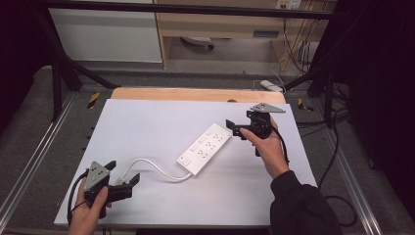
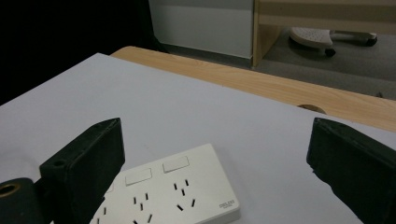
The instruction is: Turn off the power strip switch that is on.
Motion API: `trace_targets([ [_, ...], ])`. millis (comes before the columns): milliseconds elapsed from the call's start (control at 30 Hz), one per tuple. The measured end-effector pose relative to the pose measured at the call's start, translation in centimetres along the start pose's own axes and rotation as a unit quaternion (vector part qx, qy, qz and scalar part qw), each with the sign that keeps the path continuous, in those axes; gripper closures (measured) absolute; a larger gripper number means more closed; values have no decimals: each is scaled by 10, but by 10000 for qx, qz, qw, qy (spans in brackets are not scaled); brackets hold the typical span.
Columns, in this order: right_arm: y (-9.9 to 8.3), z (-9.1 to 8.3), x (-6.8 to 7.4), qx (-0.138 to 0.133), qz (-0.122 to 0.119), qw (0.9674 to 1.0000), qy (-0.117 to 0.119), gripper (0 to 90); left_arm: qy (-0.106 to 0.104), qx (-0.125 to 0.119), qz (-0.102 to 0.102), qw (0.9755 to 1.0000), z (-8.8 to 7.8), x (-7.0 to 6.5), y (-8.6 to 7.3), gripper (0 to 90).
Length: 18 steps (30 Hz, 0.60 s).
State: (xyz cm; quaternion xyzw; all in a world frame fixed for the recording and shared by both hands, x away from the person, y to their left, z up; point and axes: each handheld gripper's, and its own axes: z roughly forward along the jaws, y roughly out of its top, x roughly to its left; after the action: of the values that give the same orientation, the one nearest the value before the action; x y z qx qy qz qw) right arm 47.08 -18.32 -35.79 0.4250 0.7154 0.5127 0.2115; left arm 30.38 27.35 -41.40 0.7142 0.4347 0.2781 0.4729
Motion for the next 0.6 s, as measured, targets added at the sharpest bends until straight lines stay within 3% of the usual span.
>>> trace_targets([
  [600, -6, -57, -12, -532, -167, 9983, -154, 45, 61, -1, -22, 10000, -1, 0, 0, 53],
])
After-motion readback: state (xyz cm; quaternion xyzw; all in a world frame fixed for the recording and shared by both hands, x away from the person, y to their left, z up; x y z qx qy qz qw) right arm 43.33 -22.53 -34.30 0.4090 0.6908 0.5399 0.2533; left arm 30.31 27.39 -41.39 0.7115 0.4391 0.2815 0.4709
